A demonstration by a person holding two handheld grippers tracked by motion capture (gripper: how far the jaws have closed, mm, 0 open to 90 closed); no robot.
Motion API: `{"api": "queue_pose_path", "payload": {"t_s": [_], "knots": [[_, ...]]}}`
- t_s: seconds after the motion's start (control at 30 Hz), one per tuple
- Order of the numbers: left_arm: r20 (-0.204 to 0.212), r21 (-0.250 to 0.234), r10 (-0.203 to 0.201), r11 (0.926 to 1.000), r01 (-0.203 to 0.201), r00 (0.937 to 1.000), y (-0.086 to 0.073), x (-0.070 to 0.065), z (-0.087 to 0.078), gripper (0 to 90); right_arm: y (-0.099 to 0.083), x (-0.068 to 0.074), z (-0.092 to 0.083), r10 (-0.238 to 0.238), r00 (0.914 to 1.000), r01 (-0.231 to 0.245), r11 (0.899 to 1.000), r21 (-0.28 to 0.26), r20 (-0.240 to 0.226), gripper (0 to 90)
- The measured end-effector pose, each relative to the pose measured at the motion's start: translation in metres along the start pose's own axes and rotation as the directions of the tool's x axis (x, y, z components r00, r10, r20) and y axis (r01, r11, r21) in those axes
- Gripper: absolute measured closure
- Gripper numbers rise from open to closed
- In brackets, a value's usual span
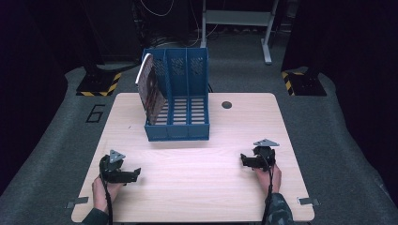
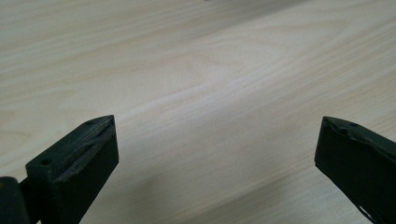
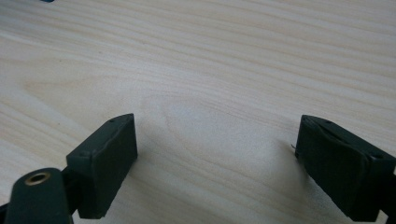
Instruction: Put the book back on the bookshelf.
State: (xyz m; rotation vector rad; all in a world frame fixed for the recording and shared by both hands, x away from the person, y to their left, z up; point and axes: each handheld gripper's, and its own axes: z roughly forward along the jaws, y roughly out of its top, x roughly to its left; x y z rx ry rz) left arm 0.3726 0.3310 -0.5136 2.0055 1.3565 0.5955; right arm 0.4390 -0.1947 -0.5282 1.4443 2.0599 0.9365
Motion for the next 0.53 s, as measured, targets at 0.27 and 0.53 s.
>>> {"api": "queue_pose_path", "payload": {"t_s": [0.27,0.53], "knots": [[0.009,0.004,-0.013,0.9999,0.012,0.9999,-0.015,-0.001,0.009,0.0,0.000,0.000,0.000,0.000,1.0000,0.000,1.000,0.000,0.000,12.2],[0.010,-0.014,-0.006,0.9999,0.007,0.9999,-0.018,0.000,0.009,0.0,0.000,0.000,0.000,0.000,1.0000,0.000,1.000,0.000,0.000,12.2]]}}
